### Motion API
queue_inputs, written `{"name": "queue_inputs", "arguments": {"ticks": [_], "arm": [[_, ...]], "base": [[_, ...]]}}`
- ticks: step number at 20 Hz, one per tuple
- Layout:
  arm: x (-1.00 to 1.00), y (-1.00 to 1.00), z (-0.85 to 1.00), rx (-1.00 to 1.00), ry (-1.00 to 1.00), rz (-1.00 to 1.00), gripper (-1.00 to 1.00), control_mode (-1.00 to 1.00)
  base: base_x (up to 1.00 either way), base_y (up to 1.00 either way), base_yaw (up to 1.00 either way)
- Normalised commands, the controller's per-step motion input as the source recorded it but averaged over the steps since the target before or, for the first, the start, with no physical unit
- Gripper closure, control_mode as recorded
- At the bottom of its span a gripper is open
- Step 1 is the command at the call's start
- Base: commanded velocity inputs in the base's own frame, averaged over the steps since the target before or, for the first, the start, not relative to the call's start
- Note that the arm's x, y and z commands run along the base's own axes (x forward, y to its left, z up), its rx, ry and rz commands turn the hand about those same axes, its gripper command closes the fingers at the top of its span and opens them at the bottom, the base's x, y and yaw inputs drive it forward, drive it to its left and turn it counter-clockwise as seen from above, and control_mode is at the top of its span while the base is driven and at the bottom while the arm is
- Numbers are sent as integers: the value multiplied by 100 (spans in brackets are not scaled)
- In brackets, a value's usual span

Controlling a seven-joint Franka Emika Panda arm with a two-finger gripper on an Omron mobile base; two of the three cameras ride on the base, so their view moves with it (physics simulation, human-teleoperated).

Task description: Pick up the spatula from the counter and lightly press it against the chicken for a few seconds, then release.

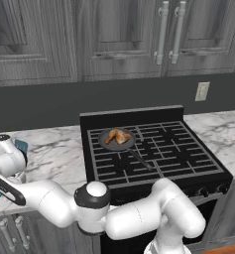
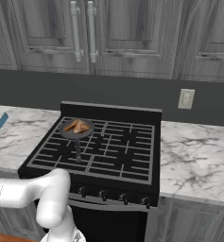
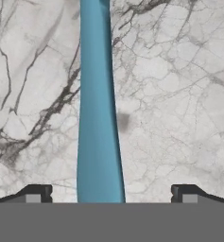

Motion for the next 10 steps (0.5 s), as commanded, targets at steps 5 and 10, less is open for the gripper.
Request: {"name": "queue_inputs", "arguments": {"ticks": [5,10], "arm": [[10,16,-8,-2,2,0,-100,-100],[10,27,-14,-5,2,0,100,-100]], "base": [[0,0,0],[0,0,0]]}}
